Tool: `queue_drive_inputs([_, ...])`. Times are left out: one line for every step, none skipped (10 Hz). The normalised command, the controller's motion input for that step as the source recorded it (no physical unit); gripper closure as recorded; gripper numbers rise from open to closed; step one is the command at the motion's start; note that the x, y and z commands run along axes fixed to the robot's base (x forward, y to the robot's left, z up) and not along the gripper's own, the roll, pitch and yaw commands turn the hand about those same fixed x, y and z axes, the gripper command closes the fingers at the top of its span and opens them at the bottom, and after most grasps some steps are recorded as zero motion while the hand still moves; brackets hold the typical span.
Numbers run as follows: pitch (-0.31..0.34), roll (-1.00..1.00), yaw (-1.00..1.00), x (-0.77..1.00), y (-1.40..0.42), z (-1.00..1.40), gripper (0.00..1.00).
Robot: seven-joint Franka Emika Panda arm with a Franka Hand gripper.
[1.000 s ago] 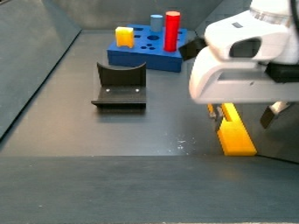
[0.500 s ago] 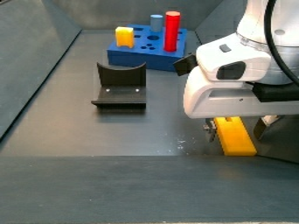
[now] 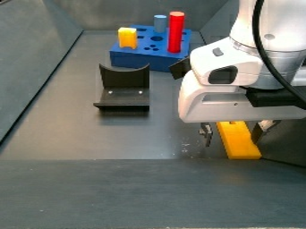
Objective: Pick up the double-square object. Move up. Rotate the double-square object. Place the double-square object on the fixture. Regrasp the double-square object. Move to above the board. Insert the double-square object.
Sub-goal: Pick up the double-square object.
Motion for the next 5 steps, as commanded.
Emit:
queue_drive_inputs([-0.07,-0.01,0.0,-0.67,-0.07,-0.8,0.0])
queue_drive_inputs([-0.064,0.29,0.0,-0.64,-0.31,-0.09,0.0])
queue_drive_inputs([-0.059,0.25,0.0,-0.54,-0.13,-0.03,0.0])
queue_drive_inputs([-0.083,0.04,-0.02,-0.09,0.0,-0.59,0.0])
queue_drive_inputs([-0.06,0.0,0.0,0.23,0.0,-0.92,0.0])
